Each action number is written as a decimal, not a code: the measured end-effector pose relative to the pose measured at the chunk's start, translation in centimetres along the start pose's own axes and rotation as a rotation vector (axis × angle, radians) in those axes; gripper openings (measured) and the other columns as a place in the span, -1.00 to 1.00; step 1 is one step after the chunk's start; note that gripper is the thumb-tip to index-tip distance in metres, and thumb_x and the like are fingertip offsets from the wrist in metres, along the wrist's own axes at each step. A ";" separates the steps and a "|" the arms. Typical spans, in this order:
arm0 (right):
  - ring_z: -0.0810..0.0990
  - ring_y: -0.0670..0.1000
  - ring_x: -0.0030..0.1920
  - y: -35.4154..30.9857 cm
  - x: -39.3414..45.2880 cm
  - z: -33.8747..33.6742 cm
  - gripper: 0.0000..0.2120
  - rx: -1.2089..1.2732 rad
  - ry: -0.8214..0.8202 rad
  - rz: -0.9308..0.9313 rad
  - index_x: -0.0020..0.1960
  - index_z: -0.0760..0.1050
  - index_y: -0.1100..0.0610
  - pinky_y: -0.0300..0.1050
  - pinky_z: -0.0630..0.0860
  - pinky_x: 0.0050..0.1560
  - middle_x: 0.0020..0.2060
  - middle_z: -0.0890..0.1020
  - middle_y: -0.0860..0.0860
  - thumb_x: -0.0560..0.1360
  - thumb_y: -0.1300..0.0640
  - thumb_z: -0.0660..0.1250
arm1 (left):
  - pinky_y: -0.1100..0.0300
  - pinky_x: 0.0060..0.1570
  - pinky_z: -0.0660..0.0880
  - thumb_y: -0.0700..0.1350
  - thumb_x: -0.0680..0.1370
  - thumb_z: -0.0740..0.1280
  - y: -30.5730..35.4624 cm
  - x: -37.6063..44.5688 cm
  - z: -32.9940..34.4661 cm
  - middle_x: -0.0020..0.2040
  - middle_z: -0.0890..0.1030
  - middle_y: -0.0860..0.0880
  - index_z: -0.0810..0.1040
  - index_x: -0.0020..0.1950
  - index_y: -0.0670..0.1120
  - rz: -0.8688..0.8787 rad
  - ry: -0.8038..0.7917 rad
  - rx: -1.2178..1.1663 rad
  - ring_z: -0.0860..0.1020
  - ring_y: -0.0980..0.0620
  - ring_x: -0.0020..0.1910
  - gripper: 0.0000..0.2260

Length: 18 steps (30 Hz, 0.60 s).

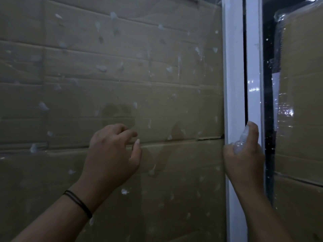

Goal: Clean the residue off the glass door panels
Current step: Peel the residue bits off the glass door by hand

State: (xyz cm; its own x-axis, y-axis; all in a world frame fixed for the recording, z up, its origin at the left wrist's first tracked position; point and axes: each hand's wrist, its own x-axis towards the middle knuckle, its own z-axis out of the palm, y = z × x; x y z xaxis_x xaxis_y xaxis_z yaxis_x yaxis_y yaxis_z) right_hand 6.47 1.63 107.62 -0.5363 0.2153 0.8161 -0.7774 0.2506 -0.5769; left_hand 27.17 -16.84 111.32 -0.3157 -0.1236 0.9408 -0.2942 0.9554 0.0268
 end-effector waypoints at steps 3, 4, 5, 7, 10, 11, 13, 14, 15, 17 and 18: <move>0.47 0.11 -0.22 0.5 0.4 -0.4 -0.39 -0.015 -0.001 0.052 0.42 0.11 -0.06 -0.25 0.28 -0.37 -0.03 0.50 0.20 0.47 0.27 0.24 | -0.02 -0.09 0.54 0.03 0.42 0.21 -0.1 0.1 0.1 -0.16 0.61 -0.06 0.67 -0.11 -0.12 0.013 0.004 -0.016 0.58 -0.10 -0.14 -0.68; 0.47 0.11 -0.23 0.6 0.4 -0.5 -0.40 -0.027 -0.001 0.063 0.41 0.10 -0.07 -0.28 0.27 -0.39 -0.07 0.49 0.16 0.48 0.27 0.24 | -0.02 -0.09 0.54 0.03 0.42 0.21 -0.1 0.1 0.2 -0.17 0.61 -0.06 0.67 -0.11 -0.12 0.017 0.005 -0.023 0.58 -0.10 -0.14 -0.68; 0.46 0.09 -0.25 0.7 0.4 -0.6 -0.41 -0.039 0.003 0.069 0.40 0.11 -0.07 -0.30 0.25 -0.41 -0.10 0.47 0.13 0.48 0.26 0.25 | -0.01 -0.09 0.54 0.03 0.42 0.21 -0.1 0.1 0.3 -0.17 0.61 -0.06 0.68 -0.11 -0.12 0.019 0.005 -0.030 0.58 -0.10 -0.15 -0.68; 0.45 0.09 -0.27 0.7 0.3 -0.8 -0.43 -0.054 0.015 0.072 0.39 0.13 -0.04 -0.29 0.24 -0.42 -0.13 0.45 0.10 0.48 0.26 0.24 | 0.01 -0.08 0.53 0.04 0.42 0.20 -0.1 0.1 0.6 -0.17 0.61 -0.06 0.68 -0.12 -0.12 0.021 0.004 -0.041 0.58 -0.10 -0.14 -0.67; 0.47 0.11 -0.27 0.7 0.1 -1.1 -0.45 -0.043 0.020 0.073 0.38 0.17 -0.02 -0.22 0.29 -0.39 -0.13 0.48 0.12 0.46 0.27 0.24 | 0.00 -0.07 0.53 0.06 0.42 0.18 -0.1 0.0 1.0 -0.16 0.61 -0.05 0.68 -0.12 -0.11 0.015 -0.006 -0.059 0.58 -0.10 -0.13 -0.65; 0.47 0.11 -0.27 0.7 0.1 -1.2 -0.45 -0.042 0.020 0.076 0.38 0.17 -0.02 -0.21 0.30 -0.39 -0.13 0.48 0.13 0.46 0.27 0.23 | -0.01 -0.08 0.53 0.06 0.42 0.18 -0.1 0.0 1.1 -0.16 0.61 -0.05 0.68 -0.13 -0.11 0.011 -0.009 -0.062 0.58 -0.10 -0.13 -0.65; 0.48 0.11 -0.26 0.6 -0.1 -1.4 -0.41 -0.045 0.019 0.076 0.41 0.15 -0.05 -0.19 0.34 -0.39 -0.13 0.49 0.12 0.46 0.26 0.23 | -0.02 -0.08 0.53 0.06 0.42 0.19 -0.2 -0.1 1.2 -0.15 0.62 -0.04 0.68 -0.13 -0.10 0.004 -0.012 -0.072 0.58 -0.10 -0.13 -0.66; 0.49 0.12 -0.26 0.5 -0.2 -1.4 -0.38 -0.044 0.015 0.072 0.43 0.12 -0.07 -0.17 0.36 -0.38 -0.13 0.50 0.13 0.46 0.26 0.23 | -0.02 -0.09 0.53 0.05 0.42 0.19 -0.4 -0.1 1.2 -0.15 0.62 -0.04 0.68 -0.13 -0.11 0.000 -0.009 -0.079 0.58 -0.10 -0.13 -0.66; 0.50 0.11 -0.27 0.3 -0.3 -1.6 -0.35 -0.043 0.006 0.065 0.45 0.08 -0.09 -0.16 0.39 -0.39 -0.12 0.51 0.14 0.47 0.27 0.22 | -0.02 -0.09 0.53 0.05 0.42 0.20 -0.4 -0.1 1.2 -0.15 0.62 -0.04 0.68 -0.13 -0.11 -0.002 -0.005 -0.085 0.58 -0.10 -0.13 -0.67; 0.50 0.06 -0.29 -0.2 -0.6 -1.6 -0.28 -0.049 -0.019 0.025 0.49 0.00 -0.12 -0.19 0.37 -0.40 -0.05 0.51 0.13 0.47 0.27 0.23 | 0.00 -0.09 0.53 0.05 0.42 0.19 -0.7 -0.2 1.1 -0.15 0.62 -0.05 0.68 -0.12 -0.11 -0.006 -0.006 -0.086 0.58 -0.11 -0.13 -0.66; 0.48 0.00 -0.29 -0.5 -0.8 -1.6 -0.26 -0.056 -0.024 -0.002 0.50 -0.03 -0.13 -0.21 0.33 -0.40 -0.05 0.48 0.10 0.48 0.27 0.24 | 0.00 -0.08 0.52 0.05 0.42 0.19 -0.8 -0.3 1.0 -0.15 0.62 -0.06 0.68 -0.12 -0.12 -0.006 -0.004 -0.085 0.58 -0.11 -0.13 -0.65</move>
State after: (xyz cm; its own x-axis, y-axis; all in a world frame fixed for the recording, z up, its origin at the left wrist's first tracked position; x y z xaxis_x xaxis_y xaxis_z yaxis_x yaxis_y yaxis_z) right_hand 7.86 2.81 107.20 -0.5427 0.1922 0.8176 -0.7595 0.3033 -0.5754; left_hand 26.60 -17.87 110.68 -0.3183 -0.1302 0.9390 -0.2181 0.9740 0.0611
